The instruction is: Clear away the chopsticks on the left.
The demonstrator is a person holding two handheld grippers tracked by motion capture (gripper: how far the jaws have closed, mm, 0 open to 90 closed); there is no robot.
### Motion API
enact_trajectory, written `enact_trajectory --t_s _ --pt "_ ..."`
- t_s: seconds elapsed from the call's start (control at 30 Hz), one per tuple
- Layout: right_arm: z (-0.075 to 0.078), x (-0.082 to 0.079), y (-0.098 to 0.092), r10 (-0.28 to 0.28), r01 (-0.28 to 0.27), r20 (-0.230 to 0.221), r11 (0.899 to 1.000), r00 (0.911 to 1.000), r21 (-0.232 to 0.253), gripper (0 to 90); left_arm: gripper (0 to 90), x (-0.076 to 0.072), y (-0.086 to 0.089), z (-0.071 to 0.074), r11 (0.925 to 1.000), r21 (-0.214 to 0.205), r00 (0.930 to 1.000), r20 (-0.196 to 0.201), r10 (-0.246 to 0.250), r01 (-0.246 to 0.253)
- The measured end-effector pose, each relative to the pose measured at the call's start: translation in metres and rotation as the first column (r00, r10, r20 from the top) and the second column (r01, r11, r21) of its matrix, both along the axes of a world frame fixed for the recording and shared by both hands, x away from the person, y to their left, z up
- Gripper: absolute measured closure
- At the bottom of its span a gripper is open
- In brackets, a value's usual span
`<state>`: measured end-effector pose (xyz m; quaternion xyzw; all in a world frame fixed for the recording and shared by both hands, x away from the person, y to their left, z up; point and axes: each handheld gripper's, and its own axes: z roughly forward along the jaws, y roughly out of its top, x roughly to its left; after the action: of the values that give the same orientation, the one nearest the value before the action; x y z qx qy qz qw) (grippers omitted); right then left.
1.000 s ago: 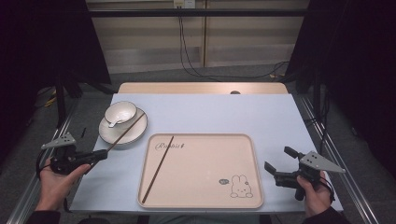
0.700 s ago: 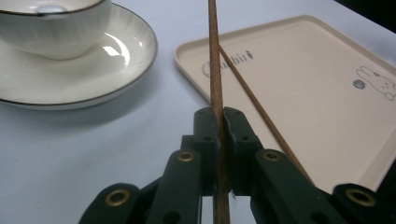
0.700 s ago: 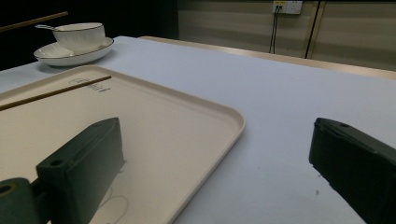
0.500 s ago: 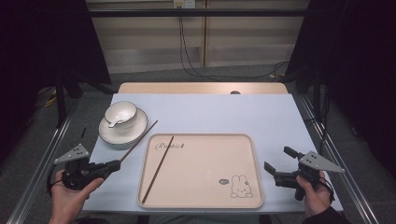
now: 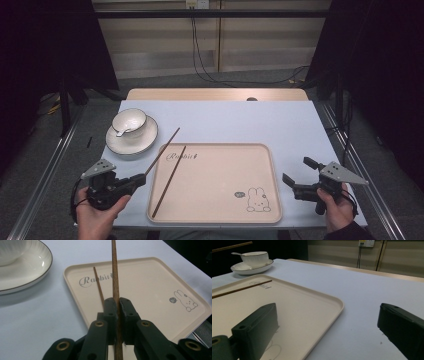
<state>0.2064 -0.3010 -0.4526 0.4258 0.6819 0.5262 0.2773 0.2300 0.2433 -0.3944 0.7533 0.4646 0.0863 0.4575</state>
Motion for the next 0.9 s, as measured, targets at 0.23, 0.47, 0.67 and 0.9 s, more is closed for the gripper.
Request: enact_trajectory --t_s 0.23,0.47,0.67,0.9 --pt "0.0 0.0 0.0 0.003 -0.003 -0.001 1.0 1.0 0.0 2.8 84.4 0.006 -0.026 -0.012 0.998 0.023 0.998 -0.02 0.059 -0.059" --pt "0.0 0.0 0.0 0.005 -0.005 -0.002 1.0 1.0 -0.004 2.8 84.4 0.017 -0.042 -0.031 0.9948 0.082 0.9944 -0.081 0.067 -0.06" --pt "0.0 0.0 0.0 0.002 -0.002 0.0 1.0 1.0 -0.003 2.8 84.4 0.015 -0.054 -0.041 0.9942 0.096 0.9917 -0.114 0.06 -0.049" --pt "0.0 0.0 0.0 0.006 -0.006 0.0 1.0 1.0 -0.003 2.8 84.3 0.017 -0.056 -0.052 0.9881 0.132 0.9799 -0.172 0.101 -0.079"
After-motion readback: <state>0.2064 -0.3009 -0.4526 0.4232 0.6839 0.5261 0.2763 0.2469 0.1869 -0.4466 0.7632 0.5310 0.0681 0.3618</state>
